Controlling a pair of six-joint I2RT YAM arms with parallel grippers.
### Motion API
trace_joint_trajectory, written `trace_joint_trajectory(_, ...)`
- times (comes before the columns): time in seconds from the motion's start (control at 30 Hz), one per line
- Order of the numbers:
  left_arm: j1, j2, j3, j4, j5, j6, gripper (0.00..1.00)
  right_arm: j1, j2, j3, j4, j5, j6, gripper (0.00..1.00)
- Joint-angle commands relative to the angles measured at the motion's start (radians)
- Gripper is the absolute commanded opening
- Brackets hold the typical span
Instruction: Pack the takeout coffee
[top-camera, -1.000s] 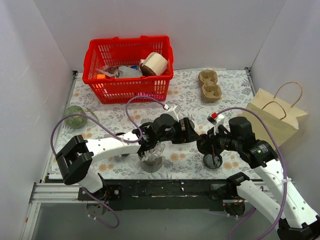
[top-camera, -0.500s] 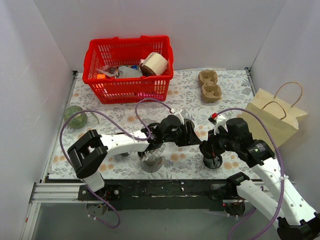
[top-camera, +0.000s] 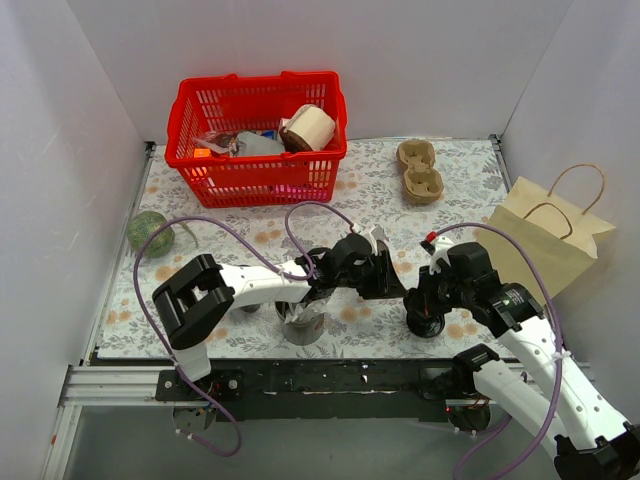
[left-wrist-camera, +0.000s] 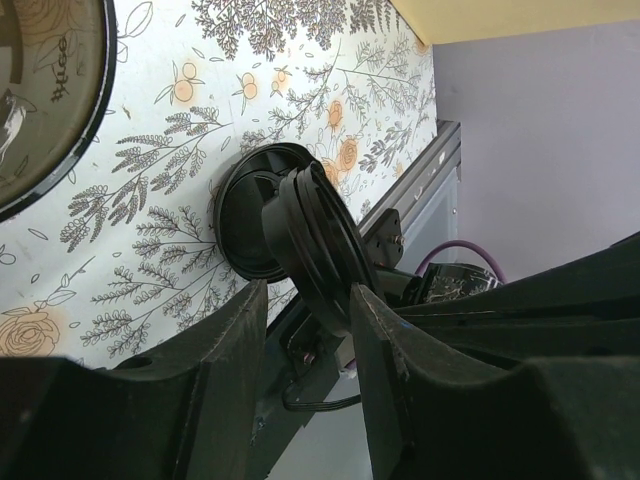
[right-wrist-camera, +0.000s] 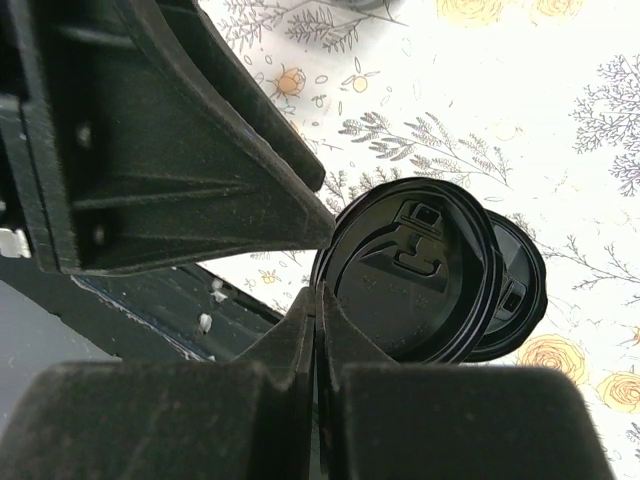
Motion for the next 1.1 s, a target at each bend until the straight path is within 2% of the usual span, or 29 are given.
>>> trace_joint_trajectory(0.0,-0.014,-0.001,0.035,-0.012,-0.011,0.005,0.38,-0.001,-0.034,0.003,0.038,0.037,0.045,0.01)
trace_joint_trajectory(0.1,-0.025,0.000,0.043,-0.027,-0.040,0.019,0.37,0.001,-0.048,-0.002,0.029,0.076,0.079,0.01)
trace_joint_trajectory(0.67,-0.041,0.045,0.057,-0.070,-0.080,0.020,0.38,0.001,-0.042,-0.098,0.023,0.087,0.137,0.03)
trace_joint_trajectory(0.7,-0.041,0.045,0.057,-0.070,-0.083,0.020,0.38,-0.001,-0.039,-0.100,0.016,0.075,0.146,0.16)
trace_joint_trajectory(0.83,-0.041,0.042,0.054,-0.070,-0.088,0.023,0.38,0.001,-0.034,-0.080,-0.016,0.078,0.198,0.43)
trace_joint_trajectory(0.97,-0.040,0.034,0.049,-0.069,-0.086,0.023,0.39,-0.001,-0.023,-0.043,-0.054,0.124,0.251,0.53)
trace_joint_trajectory(1.0,-0.041,0.033,0.049,-0.067,-0.086,0.025,0.39,-0.001,-0.019,-0.038,-0.074,0.167,0.267,0.59)
trace_joint_trajectory(1.07,-0.041,0.025,0.049,-0.067,-0.086,0.033,0.40,-0.001,-0.008,-0.025,-0.105,0.231,0.320,0.63)
